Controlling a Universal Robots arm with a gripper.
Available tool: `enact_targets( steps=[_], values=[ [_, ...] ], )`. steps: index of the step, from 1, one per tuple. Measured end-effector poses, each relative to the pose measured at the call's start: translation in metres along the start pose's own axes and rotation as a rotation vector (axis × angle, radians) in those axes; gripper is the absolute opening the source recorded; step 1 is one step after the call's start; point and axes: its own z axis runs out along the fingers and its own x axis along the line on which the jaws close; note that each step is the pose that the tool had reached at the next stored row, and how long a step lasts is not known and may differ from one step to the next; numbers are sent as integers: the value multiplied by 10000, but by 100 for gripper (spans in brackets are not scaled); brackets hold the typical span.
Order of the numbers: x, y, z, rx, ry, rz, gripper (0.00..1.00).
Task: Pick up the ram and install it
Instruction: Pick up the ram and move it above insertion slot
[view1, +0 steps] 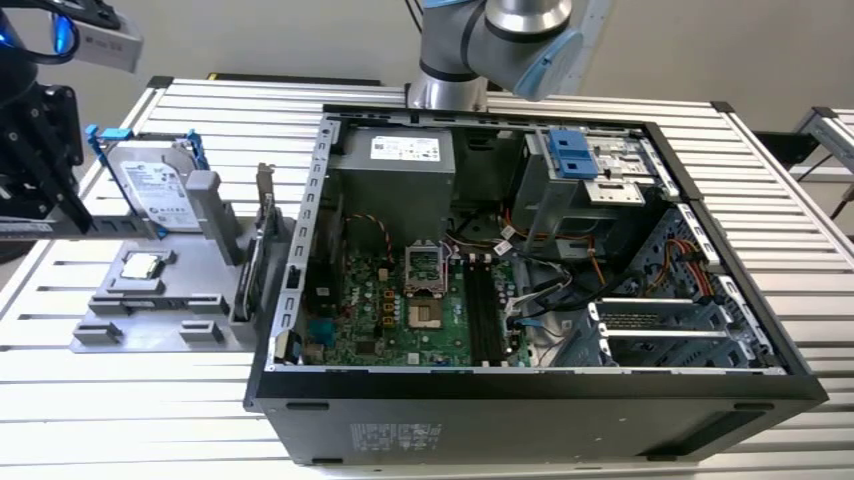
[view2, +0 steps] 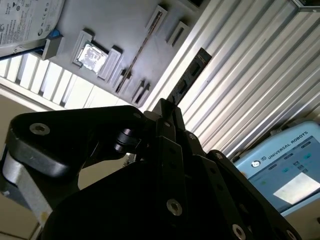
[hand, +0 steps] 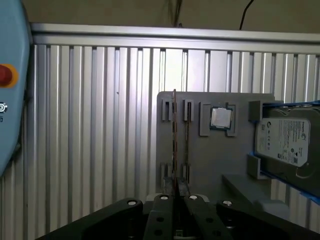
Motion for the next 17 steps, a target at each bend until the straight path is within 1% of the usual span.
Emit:
enact_targets(
  steps=[8,17],
  values=[
    [-1,1,-62,0,0,0,0],
    [-2,3,-116,-1,0,0,0]
  ],
)
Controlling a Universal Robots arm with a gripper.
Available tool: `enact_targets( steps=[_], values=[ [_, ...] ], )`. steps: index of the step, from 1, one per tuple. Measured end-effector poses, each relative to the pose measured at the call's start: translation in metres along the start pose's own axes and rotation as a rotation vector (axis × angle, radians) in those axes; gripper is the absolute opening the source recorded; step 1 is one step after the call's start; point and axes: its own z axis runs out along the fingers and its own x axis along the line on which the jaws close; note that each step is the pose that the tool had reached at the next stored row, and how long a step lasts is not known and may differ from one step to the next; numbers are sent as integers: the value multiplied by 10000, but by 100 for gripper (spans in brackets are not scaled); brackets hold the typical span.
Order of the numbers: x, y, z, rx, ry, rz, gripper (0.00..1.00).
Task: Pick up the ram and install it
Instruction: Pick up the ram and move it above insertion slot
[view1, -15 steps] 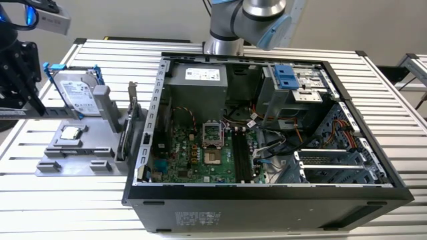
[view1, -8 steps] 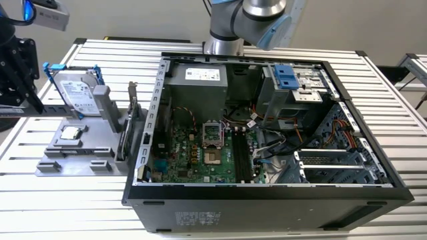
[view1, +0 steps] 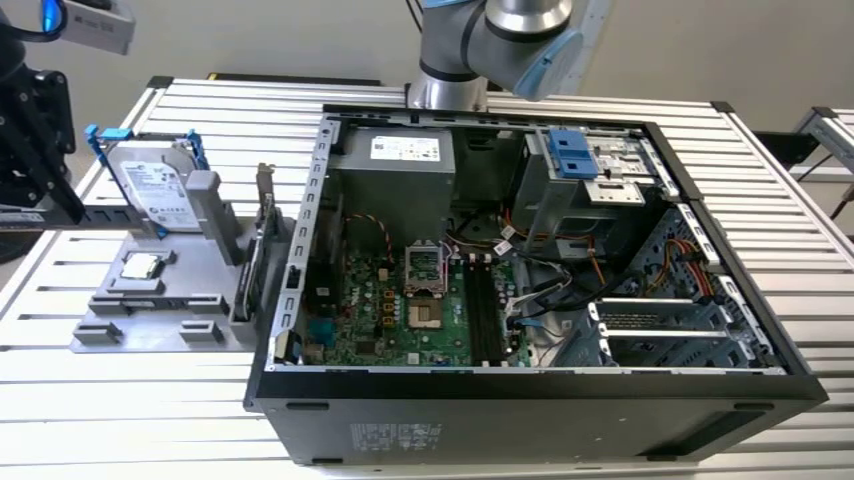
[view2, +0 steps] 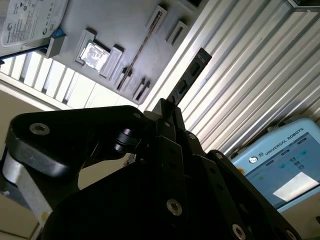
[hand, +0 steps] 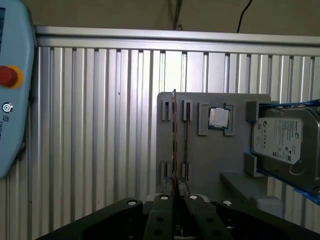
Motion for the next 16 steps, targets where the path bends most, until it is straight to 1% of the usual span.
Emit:
enact_targets(
  steps=[9,12,16],
  values=[
    [0,-4,-8,-1,1,-2,0],
    [1,-26,-7,1,-1,-1,0],
    [1,-75,-8,1,0,-1,0]
  ],
)
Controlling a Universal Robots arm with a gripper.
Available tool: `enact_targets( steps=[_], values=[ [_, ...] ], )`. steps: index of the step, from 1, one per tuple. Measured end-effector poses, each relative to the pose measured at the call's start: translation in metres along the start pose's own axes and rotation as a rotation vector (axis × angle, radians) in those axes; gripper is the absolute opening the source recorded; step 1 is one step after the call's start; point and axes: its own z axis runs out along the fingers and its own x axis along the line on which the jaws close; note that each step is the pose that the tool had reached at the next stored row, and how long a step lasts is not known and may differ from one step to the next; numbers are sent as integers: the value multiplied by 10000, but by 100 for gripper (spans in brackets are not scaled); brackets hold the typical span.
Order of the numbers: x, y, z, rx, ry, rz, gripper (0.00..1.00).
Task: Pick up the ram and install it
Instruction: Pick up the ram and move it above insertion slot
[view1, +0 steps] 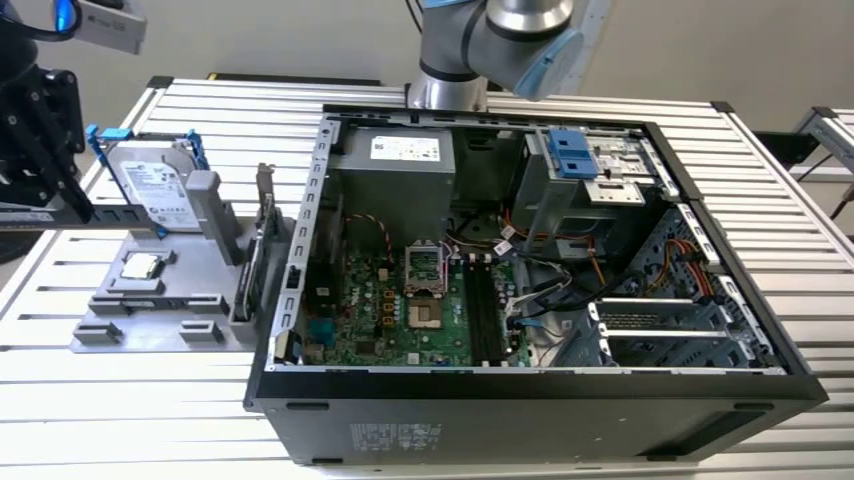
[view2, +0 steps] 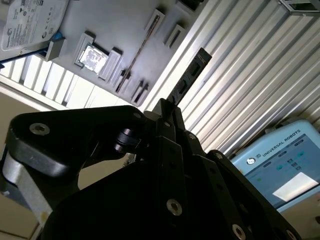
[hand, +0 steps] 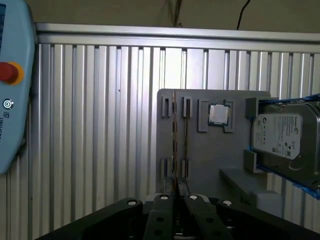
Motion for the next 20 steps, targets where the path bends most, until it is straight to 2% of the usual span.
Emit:
enact_targets(
  steps=[7,15,20],
  values=[
    [2,-92,-2,0,-1,0,0],
    [1,-110,-39,-5,0,0,0],
    [2,-159,-41,-5,0,0,0]
  ],
)
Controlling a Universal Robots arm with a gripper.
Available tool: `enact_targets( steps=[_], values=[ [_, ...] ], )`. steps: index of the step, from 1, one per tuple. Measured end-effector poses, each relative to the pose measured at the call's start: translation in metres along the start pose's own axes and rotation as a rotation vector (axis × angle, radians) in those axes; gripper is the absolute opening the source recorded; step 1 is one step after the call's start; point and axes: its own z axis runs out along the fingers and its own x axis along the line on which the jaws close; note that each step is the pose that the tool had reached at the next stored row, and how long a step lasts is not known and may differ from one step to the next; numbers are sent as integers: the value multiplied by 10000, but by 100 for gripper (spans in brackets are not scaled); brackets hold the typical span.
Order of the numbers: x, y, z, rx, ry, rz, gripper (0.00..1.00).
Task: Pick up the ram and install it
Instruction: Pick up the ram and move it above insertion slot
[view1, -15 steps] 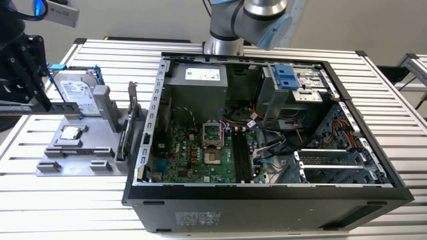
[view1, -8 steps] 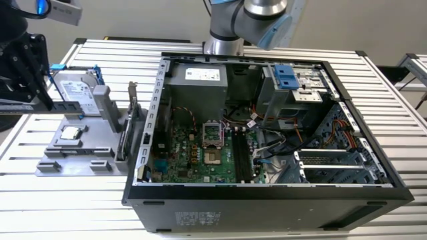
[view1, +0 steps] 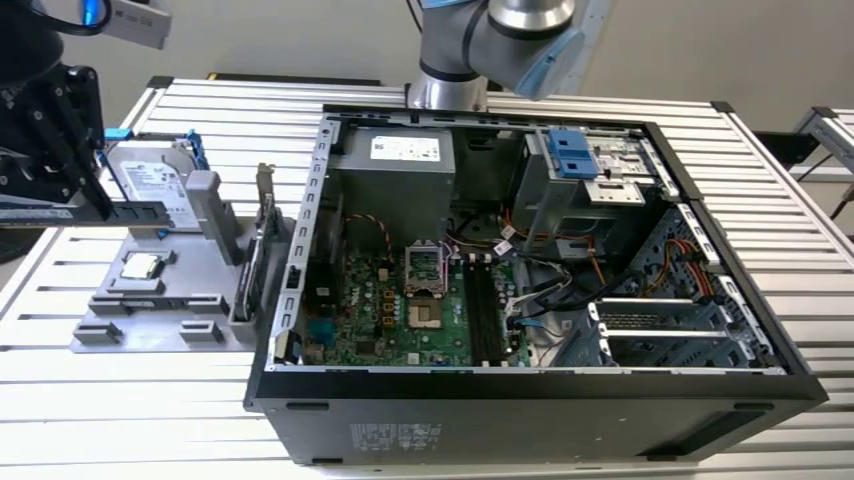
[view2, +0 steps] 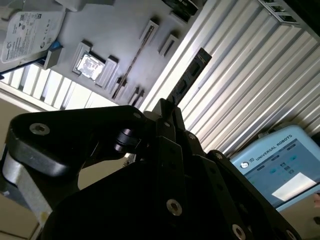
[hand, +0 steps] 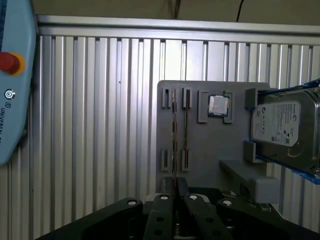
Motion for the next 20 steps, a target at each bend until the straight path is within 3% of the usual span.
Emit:
enact_targets(
  steps=[20],
  values=[
    [4,-264,-6,0,0,0,0]
  ],
)
